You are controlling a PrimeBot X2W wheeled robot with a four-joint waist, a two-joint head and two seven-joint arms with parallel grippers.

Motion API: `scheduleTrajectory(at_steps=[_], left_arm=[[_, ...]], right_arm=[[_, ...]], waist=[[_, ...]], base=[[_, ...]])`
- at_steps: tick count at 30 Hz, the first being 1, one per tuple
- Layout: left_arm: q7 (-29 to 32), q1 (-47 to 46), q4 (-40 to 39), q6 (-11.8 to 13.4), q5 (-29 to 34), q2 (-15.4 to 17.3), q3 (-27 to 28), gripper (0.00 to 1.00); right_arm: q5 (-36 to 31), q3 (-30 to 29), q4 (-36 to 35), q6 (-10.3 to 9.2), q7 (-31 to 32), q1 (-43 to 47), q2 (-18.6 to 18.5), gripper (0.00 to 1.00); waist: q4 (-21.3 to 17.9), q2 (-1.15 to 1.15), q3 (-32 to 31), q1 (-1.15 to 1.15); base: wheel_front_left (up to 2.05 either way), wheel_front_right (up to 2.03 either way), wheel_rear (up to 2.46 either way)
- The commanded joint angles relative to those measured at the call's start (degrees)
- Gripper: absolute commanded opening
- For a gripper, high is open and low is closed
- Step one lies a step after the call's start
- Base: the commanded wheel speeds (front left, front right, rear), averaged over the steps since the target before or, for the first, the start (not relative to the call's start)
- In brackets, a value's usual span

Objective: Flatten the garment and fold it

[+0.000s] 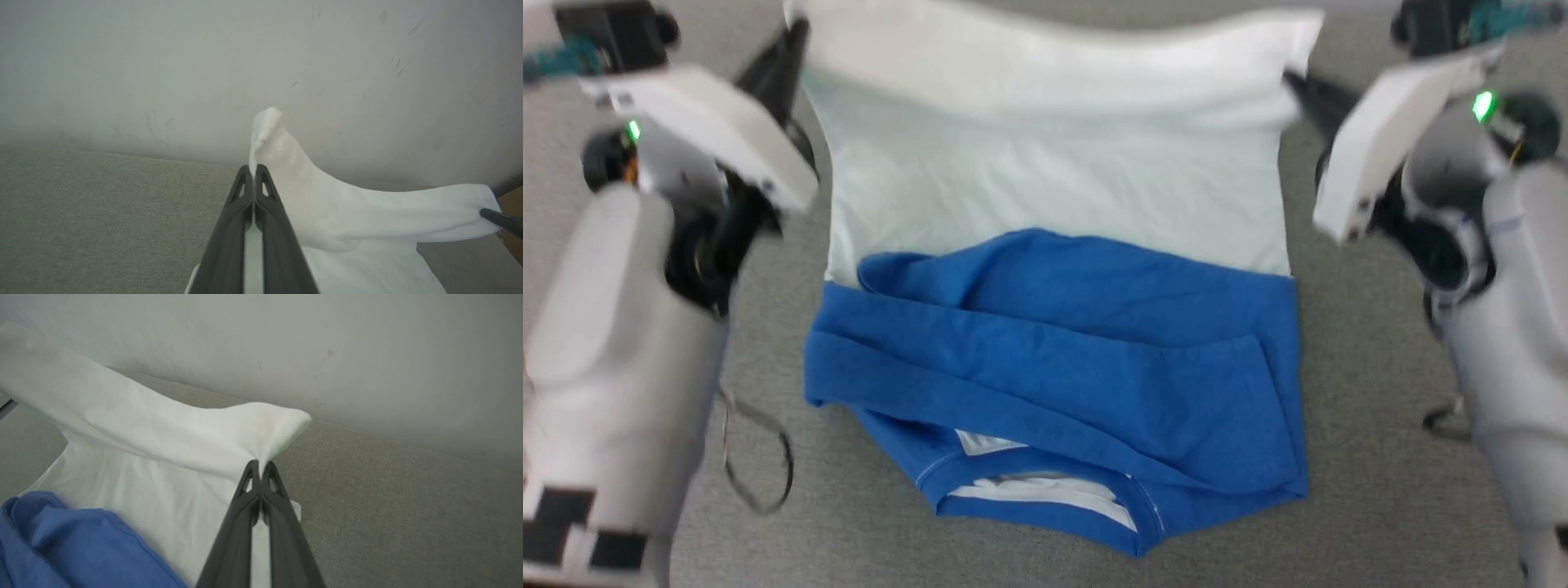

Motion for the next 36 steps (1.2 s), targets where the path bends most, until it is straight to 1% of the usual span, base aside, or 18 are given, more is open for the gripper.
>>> scheduleTrajectory(at_steps=[1, 4, 9, 16, 19, 25, 27, 31, 36], left_arm=[[0.24, 3.41, -2.14, 0.74, -0.68, 0.55, 0.14, 0.0], [0.27, 11.3, -8.1, 3.42, -1.27, 1.42, 0.58, 0.0], [0.7, 24.53, -17.24, 7.63, -3.02, 1.83, 1.09, 0.0], [0.32, 39.15, -24.38, 12.47, -5.32, 3.3, 3.44, 0.0], [0.3, 42.95, -25.35, 13.46, -6.06, 3.58, 3.96, 0.0], [0.73, 45.43, -24.14, 13.37, -7.44, 2.3, 3.17, 0.0], [1.15, 45.88, -23.07, 13.72, -7.39, 2.1, 2.68, 0.0], [2.81, 46.99, -20.79, 15.24, -7.24, 2.22, 1.81, 0.0], [4.32, 47.63, -18.58, 16.49, -7.48, 2.17, 1.29, 0.0]], right_arm=[[1.27, -0.19, -1.55, -0.05, -0.03, 3.29, -0.2, 0.0], [3.19, -1.34, -4.97, -0.05, 0.1, 10.69, -0.45, 0.0], [5.35, -5.21, -8.71, -0.05, 0.87, 21.18, 0.6, 0.0], [3.66, -9.76, -11.57, -0.05, 1.31, 31.56, 2.83, 0.0], [2.77, -11.75, -11.82, -0.05, 1.54, 34.58, 3.83, 0.0], [0.71, -14.59, -11.76, -0.05, 3.69, 39.48, 5.26, 0.0], [0.19, -14.58, -11.67, -0.05, 5.42, 41.12, 5.7, 0.0], [-0.75, -14.1, -11.5, -0.05, 9.17, 44.05, 6.07, 0.0], [-1.71, -13.93, -11.53, -0.05, 11.64, 46.44, 6.49, 0.0]], waist=[[0.66, 0.0, -9.18, 0.02], [0.78, 0.0, -12.14, 0.02], [1.1, 0.0, -15.0, 0.02], [0.54, 0.0, -16.46, 0.02], [0.43, 0.0, -16.7, 0.02], [0.81, 0.0, -16.87, 0.02], [0.7, 0.0, -16.9, 0.02], [0.39, 0.0, -16.86, 0.02], [0.24, 0.0, -16.88, 0.02]], base=[[0.0, 0.0, 0.0], [0.0, 0.0, 0.0], [0.0, 0.0, 0.0], [0.0, 0.0, 0.0], [0.0, 0.0, 0.0], [0.0, 0.0, 0.0], [0.0, 0.0, 0.0], [0.0, 0.0, 0.0], [0.0, 0.0, 0.0]])
